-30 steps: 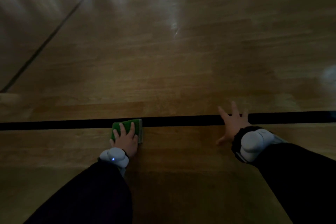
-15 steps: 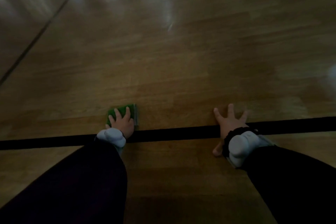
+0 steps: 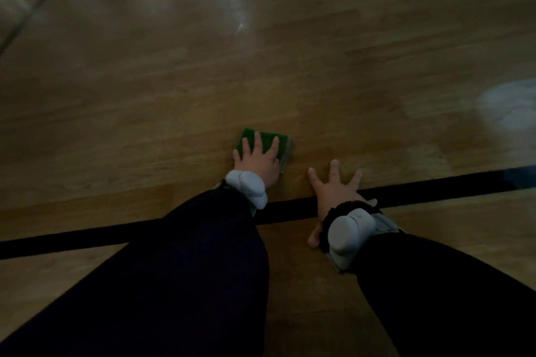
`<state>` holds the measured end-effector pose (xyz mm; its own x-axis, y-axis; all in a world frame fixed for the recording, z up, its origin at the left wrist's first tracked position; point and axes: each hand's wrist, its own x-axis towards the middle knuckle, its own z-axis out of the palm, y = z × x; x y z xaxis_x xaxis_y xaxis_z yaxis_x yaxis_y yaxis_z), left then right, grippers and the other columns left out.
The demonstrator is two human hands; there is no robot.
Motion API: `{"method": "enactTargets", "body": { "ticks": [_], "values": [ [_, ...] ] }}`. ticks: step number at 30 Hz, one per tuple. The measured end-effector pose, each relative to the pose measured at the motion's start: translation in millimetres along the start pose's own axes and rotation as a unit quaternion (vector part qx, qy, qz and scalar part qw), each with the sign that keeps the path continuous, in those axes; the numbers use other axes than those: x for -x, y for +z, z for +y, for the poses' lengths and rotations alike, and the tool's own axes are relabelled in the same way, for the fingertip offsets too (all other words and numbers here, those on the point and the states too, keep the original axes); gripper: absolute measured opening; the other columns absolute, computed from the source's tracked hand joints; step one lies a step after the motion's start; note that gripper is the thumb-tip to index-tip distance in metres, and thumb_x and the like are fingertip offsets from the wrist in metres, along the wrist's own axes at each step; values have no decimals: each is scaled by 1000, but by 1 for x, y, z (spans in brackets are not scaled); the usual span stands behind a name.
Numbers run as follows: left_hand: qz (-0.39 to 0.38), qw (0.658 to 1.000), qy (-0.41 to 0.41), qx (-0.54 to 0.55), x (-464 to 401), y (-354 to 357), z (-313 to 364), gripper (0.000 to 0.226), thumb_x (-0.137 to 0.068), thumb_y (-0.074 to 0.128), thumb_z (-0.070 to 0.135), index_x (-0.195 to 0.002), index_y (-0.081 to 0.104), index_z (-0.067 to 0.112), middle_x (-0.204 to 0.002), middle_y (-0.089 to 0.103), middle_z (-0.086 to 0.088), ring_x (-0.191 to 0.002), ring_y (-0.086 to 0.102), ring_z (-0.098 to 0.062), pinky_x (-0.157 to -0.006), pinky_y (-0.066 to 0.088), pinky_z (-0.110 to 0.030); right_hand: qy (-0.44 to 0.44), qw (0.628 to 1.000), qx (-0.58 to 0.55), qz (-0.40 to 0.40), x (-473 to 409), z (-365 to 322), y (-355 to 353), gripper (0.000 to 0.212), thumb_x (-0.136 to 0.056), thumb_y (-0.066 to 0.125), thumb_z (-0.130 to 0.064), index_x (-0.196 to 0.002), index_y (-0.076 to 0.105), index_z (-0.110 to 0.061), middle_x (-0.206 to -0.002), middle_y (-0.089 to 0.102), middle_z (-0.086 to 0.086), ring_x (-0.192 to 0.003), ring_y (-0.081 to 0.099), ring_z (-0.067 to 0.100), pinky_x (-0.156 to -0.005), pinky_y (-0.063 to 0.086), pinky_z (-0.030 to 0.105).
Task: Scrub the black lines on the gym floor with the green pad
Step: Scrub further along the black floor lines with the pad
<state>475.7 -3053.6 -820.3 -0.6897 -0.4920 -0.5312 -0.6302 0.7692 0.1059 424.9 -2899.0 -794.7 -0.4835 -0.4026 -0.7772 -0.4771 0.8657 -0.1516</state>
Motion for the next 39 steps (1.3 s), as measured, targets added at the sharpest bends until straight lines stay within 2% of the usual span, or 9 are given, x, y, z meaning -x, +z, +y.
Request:
{"method": "enactTargets", "body": {
  "ticks": [7,9,11,13,21,24,28,32,39],
  "values": [
    [3,998,45,-41,-3,3,35,53,-102,22,36,-150,-1,36,-160,-14,-6,-146,-12,-37,-116,-2,-55,26,999,-19,2,-3,-6,-1,113,-78,78,-16,-145,-6,-52,-156,-30,-4,-141,-23,43,-103,13,75],
    [-4,996,76,-45,-2,3,44,52,-103,22,32,-150,1,37,-160,-14,-6,-146,-12,-37,-116,-2,-55,42,998,-39,15,-7,-7,1,98,-87,68,-22,-145,-4,-53,-157,-27,-6,-142,-23,42,-105,13,74],
    [-8,992,116,-44,-2,4,60,52,-103,24,28,-151,4,37,-160,-13,-5,-146,-12,-37,-117,-3,-56,62,995,-74,31,-12,-8,5,73,-98,49,-34,-147,-3,-50,-157,-24,-8,-143,-22,37,-109,12,70],
    [-6,990,136,-43,-6,4,71,52,-103,25,28,-151,6,37,-160,-12,-5,-146,-12,-37,-117,-3,-57,74,991,-100,52,-16,-6,9,64,-101,37,-41,-149,-5,-44,-157,-24,-10,-144,-23,33,-111,10,68],
    [20,988,145,-49,-16,5,61,49,-103,22,34,-149,7,44,-161,-9,3,-147,-9,-29,-117,-1,-53,47,993,-102,31,-18,-5,9,66,-100,44,-38,-147,0,-51,-157,-25,-10,-142,-25,38,-107,8,72],
    [27,992,117,-31,-20,3,57,49,-103,22,35,-148,8,44,-161,-8,3,-148,-8,-28,-117,0,-53,31,996,-75,23,-10,-4,6,86,-93,59,-26,-146,-3,-52,-157,-26,-7,-142,-25,40,-106,9,73],
    [18,999,35,-2,-29,-8,30,49,-103,21,35,-149,6,42,-161,-8,1,-148,-7,-29,-117,2,-52,11,999,-39,11,-4,-2,2,109,-81,74,-13,-146,-5,-50,-156,-30,-3,-141,-24,44,-102,12,75],
    [-13,999,-12,47,-33,-21,-40,49,-104,20,36,-150,3,41,-161,-9,-1,-147,-7,-31,-117,3,-53,9,1000,-27,4,-3,-2,-1,113,-79,76,-14,-146,-8,-50,-155,-31,-2,-141,-24,44,-103,12,75],
    [17,983,-163,79,-11,-15,-153,50,-104,22,34,-151,5,36,-160,-5,-8,-145,-4,-40,-116,8,-57,1,1000,-24,4,1,-4,-4,114,-78,78,-14,-147,-6,-49,-156,-30,-2,-141,-23,44,-104,14,74]
  ]
}}
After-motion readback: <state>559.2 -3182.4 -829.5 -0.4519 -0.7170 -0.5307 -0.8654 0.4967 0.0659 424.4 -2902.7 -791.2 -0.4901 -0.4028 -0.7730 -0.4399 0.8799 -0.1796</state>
